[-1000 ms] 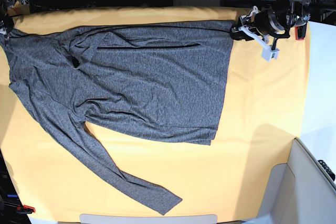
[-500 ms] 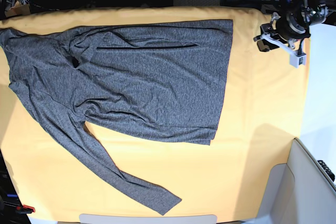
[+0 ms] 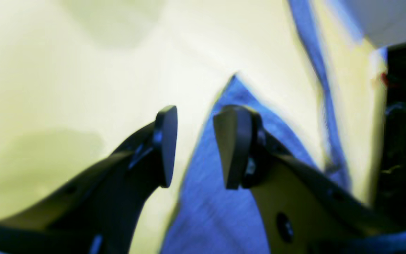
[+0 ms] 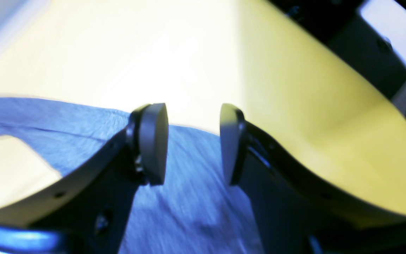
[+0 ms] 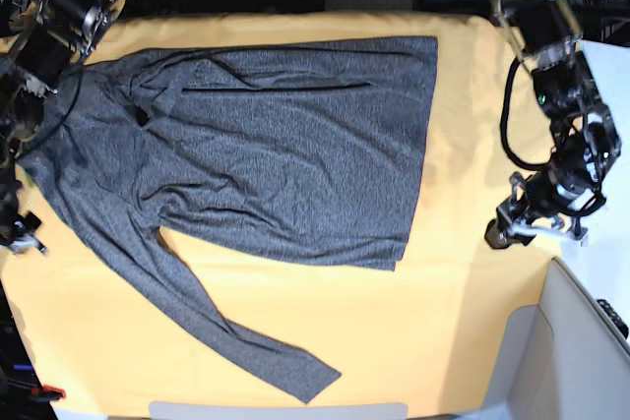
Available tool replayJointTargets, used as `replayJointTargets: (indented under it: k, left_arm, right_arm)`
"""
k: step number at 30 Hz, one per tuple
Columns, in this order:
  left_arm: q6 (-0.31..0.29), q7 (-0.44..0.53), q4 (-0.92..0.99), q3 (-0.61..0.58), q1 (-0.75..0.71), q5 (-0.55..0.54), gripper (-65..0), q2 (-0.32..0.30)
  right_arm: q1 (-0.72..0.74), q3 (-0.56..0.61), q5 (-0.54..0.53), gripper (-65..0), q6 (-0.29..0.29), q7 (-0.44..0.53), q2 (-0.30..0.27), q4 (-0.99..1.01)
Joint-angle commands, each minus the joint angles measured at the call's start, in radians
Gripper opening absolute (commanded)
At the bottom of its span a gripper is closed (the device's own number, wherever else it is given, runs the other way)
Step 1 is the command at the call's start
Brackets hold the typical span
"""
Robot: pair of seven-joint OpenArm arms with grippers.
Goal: Fold the T-shirt properly
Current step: 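Release both shoulders and swing both grippers out along the shirt sides, then lower both grippers onto the shirt's side edges near the hem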
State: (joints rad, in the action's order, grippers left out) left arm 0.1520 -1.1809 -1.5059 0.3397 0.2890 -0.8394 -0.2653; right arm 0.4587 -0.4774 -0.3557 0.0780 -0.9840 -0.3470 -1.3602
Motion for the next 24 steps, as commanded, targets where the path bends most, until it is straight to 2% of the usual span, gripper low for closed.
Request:
replayJointTargets:
  k: [1,5,8,11,13,16,22,24]
  left_arm:
    - [-0.001,0.003,0.083,0.022,0.065,-0.011,-43.5,-0.015]
    - [-0.005,0.026,0.463,0.037,0.243,-0.011,-43.5,-0.018]
    - [-0.007,0.106,0.724,0.034,0.350,-0.011,-43.5,-0.042]
    - [-0.007,0.212,0.901,0.032,0.415,-0.013,-43.6,-0.047]
    - [-0.007,0.258,0.947,0.031,0.427,-0.014,-43.6,-0.044]
    - [-0.007,0.266,0.950,0.029,0.427,-0.016,-43.6,-0.038]
    - [-0.007,0.201,0.925,0.028,0.427,-0.016,-43.6,0.018]
    - [-0.009,0.177,0.871,0.026,0.425,-0.013,-43.6,0.045]
  right_arm:
    - [0.056,0.044,0.019,-40.6,0.007,0.061,-0.033,0.055]
    - [0.174,0.205,0.131,-40.6,0.012,0.248,-0.045,0.324]
    - [0.233,0.274,0.212,-40.6,0.012,0.380,-0.045,0.480]
    - [0.289,0.285,0.274,-40.6,0.012,0.448,-0.045,0.629]
    - [0.298,0.285,0.275,-40.6,0.013,0.468,-0.059,0.680]
    - [0.289,0.285,0.255,-40.6,0.013,0.475,-0.070,0.681]
    - [0.256,0.285,0.241,-40.6,0.015,0.475,-0.083,0.681]
    - [0.231,0.285,0.241,-40.6,0.052,0.475,-0.085,0.670]
